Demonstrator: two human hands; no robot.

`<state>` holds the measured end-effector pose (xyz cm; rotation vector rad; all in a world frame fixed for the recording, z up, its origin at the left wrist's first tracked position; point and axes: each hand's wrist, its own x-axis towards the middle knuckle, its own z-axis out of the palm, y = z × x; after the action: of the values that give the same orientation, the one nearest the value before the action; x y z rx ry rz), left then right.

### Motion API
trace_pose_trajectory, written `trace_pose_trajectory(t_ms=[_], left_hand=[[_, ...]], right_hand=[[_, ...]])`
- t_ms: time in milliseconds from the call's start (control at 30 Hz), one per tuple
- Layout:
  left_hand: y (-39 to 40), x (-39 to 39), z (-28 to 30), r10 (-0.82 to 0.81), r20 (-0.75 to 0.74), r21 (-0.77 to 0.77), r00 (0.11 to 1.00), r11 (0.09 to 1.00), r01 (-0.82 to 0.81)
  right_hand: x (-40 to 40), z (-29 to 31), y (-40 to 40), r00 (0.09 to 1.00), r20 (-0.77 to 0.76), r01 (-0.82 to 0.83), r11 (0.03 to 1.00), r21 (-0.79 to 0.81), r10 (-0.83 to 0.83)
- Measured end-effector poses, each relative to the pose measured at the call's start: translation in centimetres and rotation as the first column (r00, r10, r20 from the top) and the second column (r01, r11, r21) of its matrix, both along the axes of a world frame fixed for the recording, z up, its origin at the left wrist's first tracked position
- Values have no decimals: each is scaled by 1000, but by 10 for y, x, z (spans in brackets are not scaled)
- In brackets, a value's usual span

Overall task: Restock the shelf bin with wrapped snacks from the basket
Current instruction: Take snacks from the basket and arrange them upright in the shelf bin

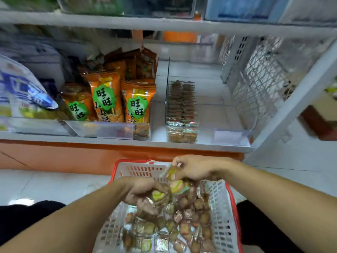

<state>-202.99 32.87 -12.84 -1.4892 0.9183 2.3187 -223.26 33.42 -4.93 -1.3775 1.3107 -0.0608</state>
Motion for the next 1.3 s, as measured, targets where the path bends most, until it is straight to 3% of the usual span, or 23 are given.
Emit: trace_pose_trajectory(t_ms=[100, 200, 267, 333, 433, 600, 767, 933, 1133, 1200, 1300], left_hand=[[-12, -12, 59, -102, -104, -140, 989, 986, 87], [-17, -22, 114, 82, -369, -186, 926, 969, -160], [-15, -23, 140, 218, -528, -112, 821, 940, -321], [-15, -22, 152, 335, -592, -68, 733, 886, -459], [-11, -32, 157, 514, -530, -31, 674, 783, -621], [-16, -45, 158, 632, -485, 5, 605, 693, -721], [-17, -41, 157, 636, -498, 113, 589, 722, -683], [-17, -36, 159, 657, -569, 216, 495, 700, -681], [-12, -39, 160, 606, -604, 106, 518, 705, -702], [-10, -40, 160, 598, -592, 75, 540, 708, -702], [-8, -41, 162, 613, -577, 54, 540, 688, -723]], right_hand=[[-9, 59, -3, 982, 161, 150, 924, -351, -98], [-17, 95, -7, 926, 356, 327, 747, -579, -129], [-17, 101, -6, 847, 513, 450, 702, -552, -139], [-14, 96, -7, 766, 622, 539, 692, -480, -165], [-10, 89, -9, 708, 677, 608, 662, -439, -201], [-12, 85, -12, 629, 732, 715, 565, -412, -263], [-4, 76, -7, 617, 749, 715, 569, -405, -242], [-4, 79, -7, 682, 706, 663, 567, -488, -190], [-7, 75, -6, 802, 577, 551, 563, -616, -153], [-8, 75, -6, 782, 595, 584, 552, -596, -186], [-16, 85, -9, 715, 651, 686, 439, -580, -255]])
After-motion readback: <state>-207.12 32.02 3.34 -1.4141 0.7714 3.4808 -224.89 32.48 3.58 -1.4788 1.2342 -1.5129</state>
